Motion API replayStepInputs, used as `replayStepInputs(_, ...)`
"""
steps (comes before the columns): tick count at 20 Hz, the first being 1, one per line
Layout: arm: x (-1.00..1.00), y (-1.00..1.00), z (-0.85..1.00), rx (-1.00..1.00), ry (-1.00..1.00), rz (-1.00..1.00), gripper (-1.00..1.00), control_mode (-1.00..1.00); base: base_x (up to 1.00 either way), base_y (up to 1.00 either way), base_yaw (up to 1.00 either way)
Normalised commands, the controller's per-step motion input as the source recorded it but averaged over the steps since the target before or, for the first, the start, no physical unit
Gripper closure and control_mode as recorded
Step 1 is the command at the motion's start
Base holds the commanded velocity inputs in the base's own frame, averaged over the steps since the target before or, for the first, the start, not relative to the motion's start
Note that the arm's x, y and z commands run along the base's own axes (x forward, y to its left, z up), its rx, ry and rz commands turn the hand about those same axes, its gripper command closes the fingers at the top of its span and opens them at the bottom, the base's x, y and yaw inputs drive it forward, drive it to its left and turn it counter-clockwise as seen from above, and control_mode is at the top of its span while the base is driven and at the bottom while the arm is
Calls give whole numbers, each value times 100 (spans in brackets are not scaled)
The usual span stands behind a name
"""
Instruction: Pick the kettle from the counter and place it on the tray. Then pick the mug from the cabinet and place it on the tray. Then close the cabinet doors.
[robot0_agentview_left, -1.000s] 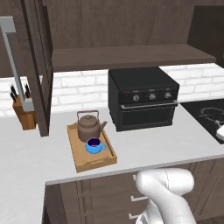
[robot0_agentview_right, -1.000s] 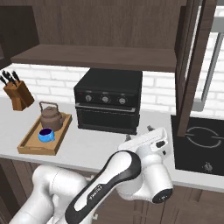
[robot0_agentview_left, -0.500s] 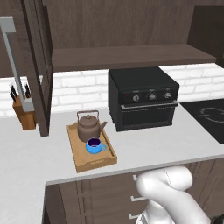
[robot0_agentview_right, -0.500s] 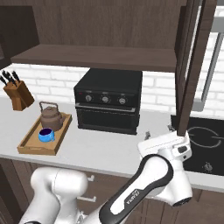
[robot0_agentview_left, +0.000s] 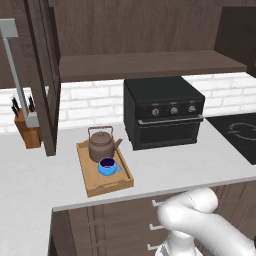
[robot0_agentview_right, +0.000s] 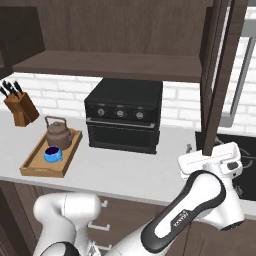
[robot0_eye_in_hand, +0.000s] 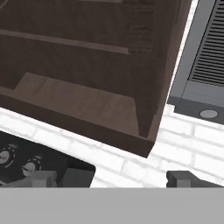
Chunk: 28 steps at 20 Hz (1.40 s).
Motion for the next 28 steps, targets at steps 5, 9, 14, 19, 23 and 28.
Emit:
replayStepInputs(5, 8, -21, -4, 2, -1, -3, -100, -100, 0, 0, 0)
replayStepInputs(9, 11, -20, 0, 4, -5, 0, -100, -100, 0, 0, 0)
replayStepInputs(14, 10, -27, 24, 2, -8, 0, -100, -100, 0, 0, 0)
replayStepInputs(19, 9, -22, 33, 0, -3, 0, -100, -100, 0, 0, 0)
replayStepInputs(23, 3, -20, 35, 0, -2, 0, -100, -100, 0, 0, 0)
replayStepInputs(28, 0, -3, 42, -2, -5, 0, -100, -100, 0, 0, 0)
